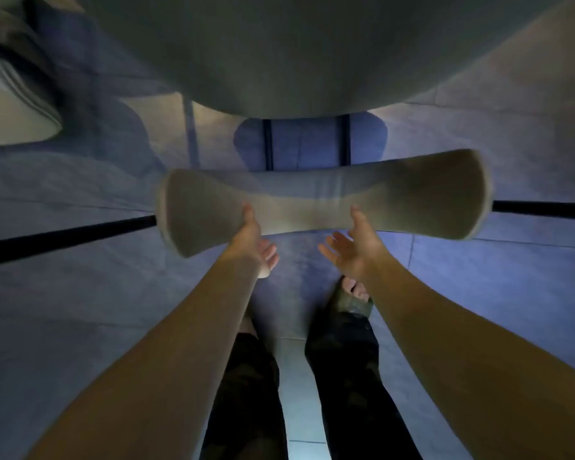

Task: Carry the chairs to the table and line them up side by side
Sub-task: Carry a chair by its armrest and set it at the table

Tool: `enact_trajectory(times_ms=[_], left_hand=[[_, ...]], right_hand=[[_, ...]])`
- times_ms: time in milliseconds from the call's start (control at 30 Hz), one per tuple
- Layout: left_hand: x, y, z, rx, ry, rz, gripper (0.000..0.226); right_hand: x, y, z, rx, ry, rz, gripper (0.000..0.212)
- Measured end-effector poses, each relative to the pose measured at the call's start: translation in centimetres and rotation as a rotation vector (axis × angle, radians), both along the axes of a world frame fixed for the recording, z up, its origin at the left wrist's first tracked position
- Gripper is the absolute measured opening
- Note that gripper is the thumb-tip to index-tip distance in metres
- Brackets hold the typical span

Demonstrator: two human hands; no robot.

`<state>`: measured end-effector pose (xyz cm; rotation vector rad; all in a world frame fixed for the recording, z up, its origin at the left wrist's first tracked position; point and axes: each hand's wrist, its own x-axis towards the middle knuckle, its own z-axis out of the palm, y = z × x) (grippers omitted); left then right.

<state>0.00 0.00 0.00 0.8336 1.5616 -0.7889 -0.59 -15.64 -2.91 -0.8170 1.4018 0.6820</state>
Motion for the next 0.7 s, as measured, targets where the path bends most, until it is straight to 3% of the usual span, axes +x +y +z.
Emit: enact_trajectory(times_ms=[67, 200, 367, 633, 700], left_hand=[[-0.1, -0.5, -2.5, 0.035, 0.027, 0.089, 0.099], [0.1, -0.9, -6.6, 0.024, -0.012, 0.290, 0.099], [-0.4, -0.3, -9.4, 0.094, -0.063, 0.376, 0.094], [-1.7, 0.0, -9.5, 0.141, -0.102, 0.238, 0.071], [-1.8, -0.1, -9.8, 0.172, -0.085, 0.253, 0.079]], right_hand=[[-0.3, 0.4, -2.3, -0.005, 0.026, -0.048, 0.071], [0.0, 0.3, -6.0, 0.038, 0.007, -0.088, 0.044], [0.6, 0.0, -8.8, 0.012, 0.031, -0.139, 0.061], [-0.3, -1.1, -9.1, -0.020, 0.008, -0.097, 0.062], [-0.8, -1.1, -9.4, 0.001, 0.018, -0.139, 0.057]])
